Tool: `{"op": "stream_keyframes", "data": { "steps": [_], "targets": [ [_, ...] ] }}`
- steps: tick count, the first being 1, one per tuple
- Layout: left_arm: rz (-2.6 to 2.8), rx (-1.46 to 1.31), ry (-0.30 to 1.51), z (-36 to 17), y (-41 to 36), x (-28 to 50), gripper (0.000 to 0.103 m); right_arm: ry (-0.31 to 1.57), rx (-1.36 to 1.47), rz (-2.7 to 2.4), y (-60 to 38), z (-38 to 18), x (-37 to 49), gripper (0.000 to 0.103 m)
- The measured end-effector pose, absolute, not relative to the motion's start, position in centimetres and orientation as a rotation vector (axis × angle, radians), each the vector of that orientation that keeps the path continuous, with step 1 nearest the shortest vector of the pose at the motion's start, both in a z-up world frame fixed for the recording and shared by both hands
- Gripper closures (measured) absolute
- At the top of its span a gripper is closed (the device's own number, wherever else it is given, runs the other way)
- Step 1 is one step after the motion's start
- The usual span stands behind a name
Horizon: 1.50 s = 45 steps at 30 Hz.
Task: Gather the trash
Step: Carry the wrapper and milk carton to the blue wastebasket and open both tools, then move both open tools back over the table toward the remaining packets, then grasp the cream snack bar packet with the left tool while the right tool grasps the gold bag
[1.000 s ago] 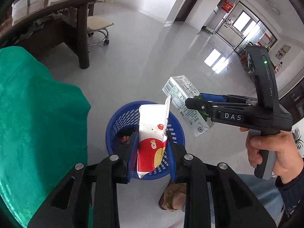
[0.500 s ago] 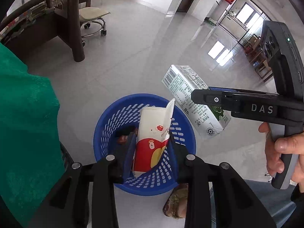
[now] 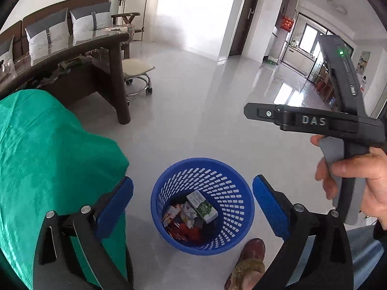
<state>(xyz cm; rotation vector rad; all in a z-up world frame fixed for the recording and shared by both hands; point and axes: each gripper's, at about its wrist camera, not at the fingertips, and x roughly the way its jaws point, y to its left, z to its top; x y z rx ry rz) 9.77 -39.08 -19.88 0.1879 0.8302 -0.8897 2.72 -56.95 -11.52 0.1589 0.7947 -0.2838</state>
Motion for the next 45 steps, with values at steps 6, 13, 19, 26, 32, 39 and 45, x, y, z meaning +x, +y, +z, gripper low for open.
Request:
{"op": "stream_keyframes", "data": {
  "steps": [6, 13, 19, 26, 32, 39, 45],
  "targets": [
    [-0.862, 0.183, 0.855, -17.4, -29.6, 6.7, 0.005, 0.714, 0.013, -0.212, -49.3, -9.1, 3.2, 0.007],
    [-0.714, 0.175, 0.872, -15.8, -14.9, 5.8, 0.005, 0.797, -0.044, 0.154, -31.6, -10.9, 6.6, 0.007],
    [-0.462, 0.157, 0.803, -13.0, -0.6, 6.6, 0.005, 0.872, -0.109, 0.349, -19.9, -11.8, 9.9, 0.007],
    [-0.253, 0.146, 0.850, -14.0, 9.1, 13.2, 0.005, 0.930, -0.171, 0.394, -16.0, -12.0, 12.2, 0.007],
    [-0.315, 0.185, 0.926, -16.7, 8.9, 17.3, 0.005, 0.970, -0.167, 0.342, -18.1, -11.9, 14.3, 0.007],
    [-0.369, 0.207, 0.945, -17.7, 8.5, 18.4, 0.068, 0.998, -0.123, 0.323, -19.4, -12.4, 19.0, 0.007],
    [-0.302, 0.067, 0.926, -16.6, 10.1, 19.8, 0.083, 0.998, -0.150, 0.327, -18.2, -13.1, 26.5, 0.008]
  ]
}}
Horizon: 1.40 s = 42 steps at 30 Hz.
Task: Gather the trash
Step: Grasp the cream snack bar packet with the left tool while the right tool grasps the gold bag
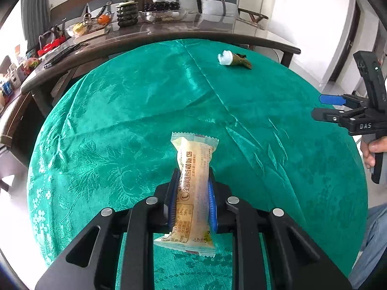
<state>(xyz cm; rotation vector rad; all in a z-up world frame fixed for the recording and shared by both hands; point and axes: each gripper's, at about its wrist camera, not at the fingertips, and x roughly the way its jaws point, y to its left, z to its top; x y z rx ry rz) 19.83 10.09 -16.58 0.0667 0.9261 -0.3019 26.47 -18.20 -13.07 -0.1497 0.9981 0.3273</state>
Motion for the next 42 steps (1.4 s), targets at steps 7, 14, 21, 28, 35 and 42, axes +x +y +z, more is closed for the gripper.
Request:
{"op": "stream_keyframes", "data": {
  "steps": [7, 14, 21, 28, 35, 42],
  "targets": [
    [-0.278, -0.032, 0.928, -16.6, 12.1, 19.6, 0.083, 1.014, -0.176, 0.315, -16.8, -14.5, 36.3, 0.009],
    [-0.260, -0.070, 0.925, -16.5, 13.9, 19.1, 0.082, 1.085, -0.120, 0.550, -14.1, -15.2, 38.5, 0.030],
    [-0.236, -0.109, 0.916, -16.4, 15.7, 19.5, 0.082, 0.970, -0.254, 0.579, -13.5, -11.6, 37.5, 0.012],
    [-0.251, -0.117, 0.928, -16.7, 16.0, 19.8, 0.082, 1.028, -0.365, 0.518, -11.1, -15.5, 43.0, 0.013],
    [-0.244, -0.104, 0.944, -17.0, 16.2, 19.6, 0.082, 1.073, -0.310, 0.588, -11.5, -16.0, 42.1, 0.059],
    [-0.314, -0.098, 0.924, -15.7, 12.4, 20.1, 0.082, 1.063, -0.111, 0.383, -16.6, -12.7, 34.8, 0.060]
  ]
}}
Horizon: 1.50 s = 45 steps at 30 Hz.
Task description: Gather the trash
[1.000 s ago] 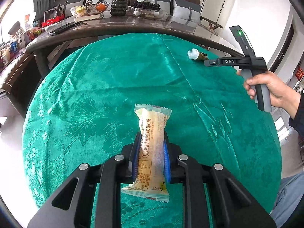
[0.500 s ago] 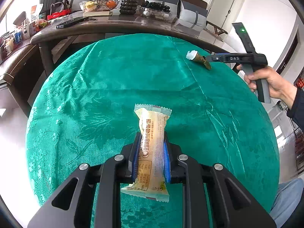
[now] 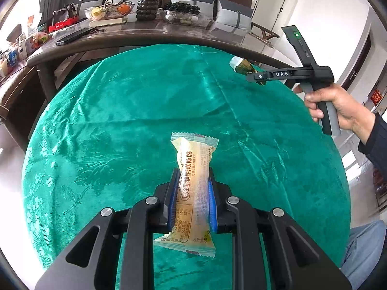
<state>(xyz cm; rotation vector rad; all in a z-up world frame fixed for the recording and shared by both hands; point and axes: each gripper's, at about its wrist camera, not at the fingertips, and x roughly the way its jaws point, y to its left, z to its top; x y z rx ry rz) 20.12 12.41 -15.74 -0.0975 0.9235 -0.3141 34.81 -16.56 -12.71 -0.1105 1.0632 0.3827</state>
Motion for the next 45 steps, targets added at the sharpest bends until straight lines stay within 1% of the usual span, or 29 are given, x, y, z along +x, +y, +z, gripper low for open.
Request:
{"op": "stream_keyframes", "data": {
  "steps": [3, 8, 10, 11, 12, 14, 15, 16, 17, 18, 19, 20, 25, 29, 41, 45],
  "targets": [
    [-0.345, -0.113, 0.930, -15.6, 9.9, 20.4, 0.082, 1.091, -0.037, 0.241, -18.9, -12.7, 28.9, 0.060],
    [-0.365, -0.094, 0.933, -16.4, 5.3, 21.0, 0.082, 1.054, 0.008, 0.133, -19.7, -14.4, 21.3, 0.060],
    [-0.368, -0.095, 0.933, -16.9, 4.1, 21.2, 0.082, 1.031, 0.033, 0.148, -19.2, -15.1, 19.6, 0.057],
    [-0.357, -0.085, 0.930, -17.1, 3.7, 21.2, 0.082, 1.001, 0.009, 0.134, -18.8, -15.1, 18.9, 0.054],
    [-0.344, -0.075, 0.929, -17.4, 3.5, 21.2, 0.081, 0.973, -0.022, 0.128, -18.3, -15.1, 18.5, 0.040],
    [-0.347, -0.082, 0.916, -17.7, 3.7, 21.0, 0.079, 0.966, -0.024, 0.147, -17.9, -15.5, 18.2, 0.023],
    [-0.358, -0.091, 0.919, -17.8, 3.8, 20.9, 0.077, 0.971, -0.021, 0.148, -17.7, -15.7, 18.3, 0.022],
    [-0.364, -0.085, 0.917, -17.7, 3.9, 20.8, 0.066, 0.971, -0.031, 0.146, -17.5, -15.8, 18.4, 0.022],
    [-0.354, -0.067, 0.913, -17.6, 4.0, 20.7, 0.039, 0.972, -0.035, 0.148, -17.4, -15.8, 18.5, 0.021],
    [-0.324, -0.036, 0.904, -17.4, 4.0, 20.5, 0.024, 0.975, -0.036, 0.148, -17.3, -15.9, 18.3, 0.019],
    [-0.291, -0.003, 0.884, -17.2, 4.0, 20.2, 0.011, 0.979, -0.042, 0.153, -17.1, -16.0, 18.4, 0.018],
    [-0.287, 0.014, 0.876, -17.1, 4.0, 20.1, 0.010, 0.981, -0.047, 0.153, -17.0, -16.1, 18.5, 0.016],
    [-0.258, 0.092, 0.952, -18.2, 4.4, 20.8, 0.009, 0.988, -0.067, 0.147, -16.7, -16.3, 18.3, 0.012],
    [-0.240, 0.145, 0.963, -18.4, 4.0, 21.0, 0.004, 0.989, -0.065, 0.144, -16.6, -16.4, 18.2, 0.011],
    [-0.233, 0.144, 0.963, -18.6, 4.1, 21.2, 0.004, 0.990, -0.059, 0.153, -16.6, -16.5, 18.4, 0.009],
    [-0.240, 0.143, 0.968, -18.6, 4.1, 21.3, 0.004, 0.985, 0.001, 0.221, -17.6, -16.2, 18.5, 0.007]
  ]
}}
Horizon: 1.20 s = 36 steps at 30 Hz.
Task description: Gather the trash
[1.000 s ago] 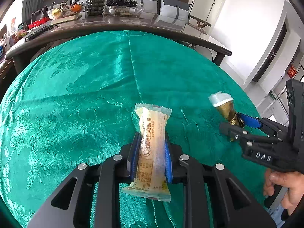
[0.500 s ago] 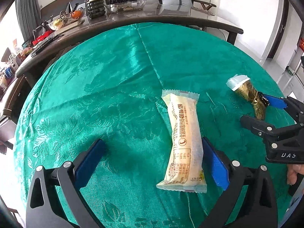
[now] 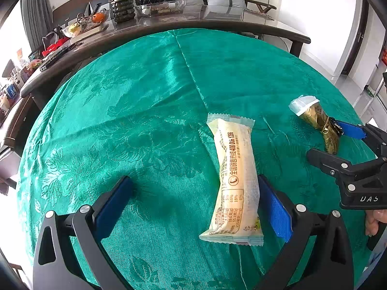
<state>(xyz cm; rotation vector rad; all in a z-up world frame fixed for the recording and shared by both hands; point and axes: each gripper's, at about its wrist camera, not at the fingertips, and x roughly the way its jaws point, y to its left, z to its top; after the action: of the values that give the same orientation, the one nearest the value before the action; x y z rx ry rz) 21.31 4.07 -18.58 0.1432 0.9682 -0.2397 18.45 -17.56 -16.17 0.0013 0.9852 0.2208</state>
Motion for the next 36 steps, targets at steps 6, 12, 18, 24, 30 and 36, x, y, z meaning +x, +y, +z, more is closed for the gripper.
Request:
{"op": "stream_keyframes", "data": {
  "steps": [6, 12, 18, 24, 30, 36],
  "targets": [
    [-0.330, 0.112, 0.998, -17.5, 4.4, 21.3, 0.005, 1.075, -0.061, 0.341, -18.7, -14.5, 19.4, 0.008],
    [-0.369, 0.168, 1.027, -17.0, 2.0, 21.9, 0.029, 1.149, -0.168, 0.388, -16.6, -14.4, 21.9, 0.011],
    [-0.363, 0.223, 1.049, -17.1, 1.0, 21.8, 0.083, 1.174, -0.097, 0.386, -17.9, -14.4, 21.9, 0.066],
    [-0.451, 0.157, 1.014, -15.1, -0.4, 20.6, 0.085, 1.098, 0.051, 0.355, -22.8, -11.6, 18.4, 0.067],
    [-0.618, 0.152, 0.967, -12.5, -6.9, 17.6, 0.085, 1.045, 0.193, 0.222, -32.9, -9.1, 12.7, 0.067],
    [-0.817, 0.166, 0.958, -11.3, -16.9, 14.2, 0.085, 1.069, 0.236, -0.042, -45.1, -9.5, 5.6, 0.067]
  ]
}}
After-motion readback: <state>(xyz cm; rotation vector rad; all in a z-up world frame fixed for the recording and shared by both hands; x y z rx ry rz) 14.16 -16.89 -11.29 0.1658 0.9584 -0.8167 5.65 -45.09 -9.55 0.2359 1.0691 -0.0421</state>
